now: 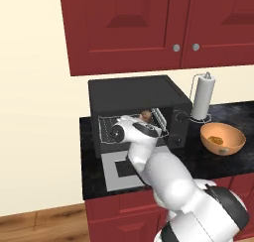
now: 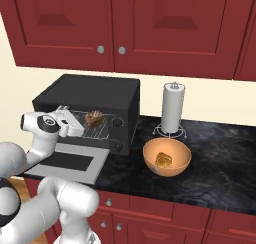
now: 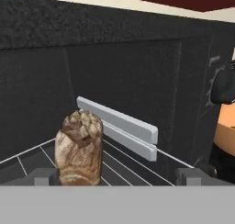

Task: Pick up the heated bread from the toaster oven and place it in the bowl. Then move the bread bowl to the dining counter.

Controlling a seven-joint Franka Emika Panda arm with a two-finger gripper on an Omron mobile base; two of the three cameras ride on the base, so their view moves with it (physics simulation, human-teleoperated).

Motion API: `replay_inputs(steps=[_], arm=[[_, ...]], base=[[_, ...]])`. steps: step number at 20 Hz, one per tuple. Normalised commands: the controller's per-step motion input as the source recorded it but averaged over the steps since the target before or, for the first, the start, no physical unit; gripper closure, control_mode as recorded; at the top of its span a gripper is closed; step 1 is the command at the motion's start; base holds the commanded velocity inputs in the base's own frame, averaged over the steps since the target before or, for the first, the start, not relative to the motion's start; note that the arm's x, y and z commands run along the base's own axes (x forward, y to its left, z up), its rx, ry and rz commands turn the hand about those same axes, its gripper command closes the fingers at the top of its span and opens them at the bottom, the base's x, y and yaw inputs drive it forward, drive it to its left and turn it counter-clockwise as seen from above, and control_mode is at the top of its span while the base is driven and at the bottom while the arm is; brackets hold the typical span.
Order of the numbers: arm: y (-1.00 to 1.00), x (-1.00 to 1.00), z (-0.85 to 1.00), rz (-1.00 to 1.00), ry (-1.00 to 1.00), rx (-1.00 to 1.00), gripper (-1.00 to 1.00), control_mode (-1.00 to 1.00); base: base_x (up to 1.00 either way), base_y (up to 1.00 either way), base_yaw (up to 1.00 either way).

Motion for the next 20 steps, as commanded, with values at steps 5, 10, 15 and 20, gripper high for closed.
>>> replay_inputs(steps=[5,10,15,20], arm=[[0.0,0.36,-0.21,0.0,0.02,-0.04,-1.0,-1.0],[0.0,0.36,-0.14,0.0,0.03,-0.02,-1.0,-1.0],[0.0,0.34,-0.16,-0.01,0.04,-0.01,-1.0,-1.0],[0.0,0.12,-0.11,0.0,0.03,0.0,1.0,-1.0]], base=[[0.0,0.0,0.0],[0.0,0.0,0.0],[0.0,0.0,0.0],[0.0,0.0,0.0]])
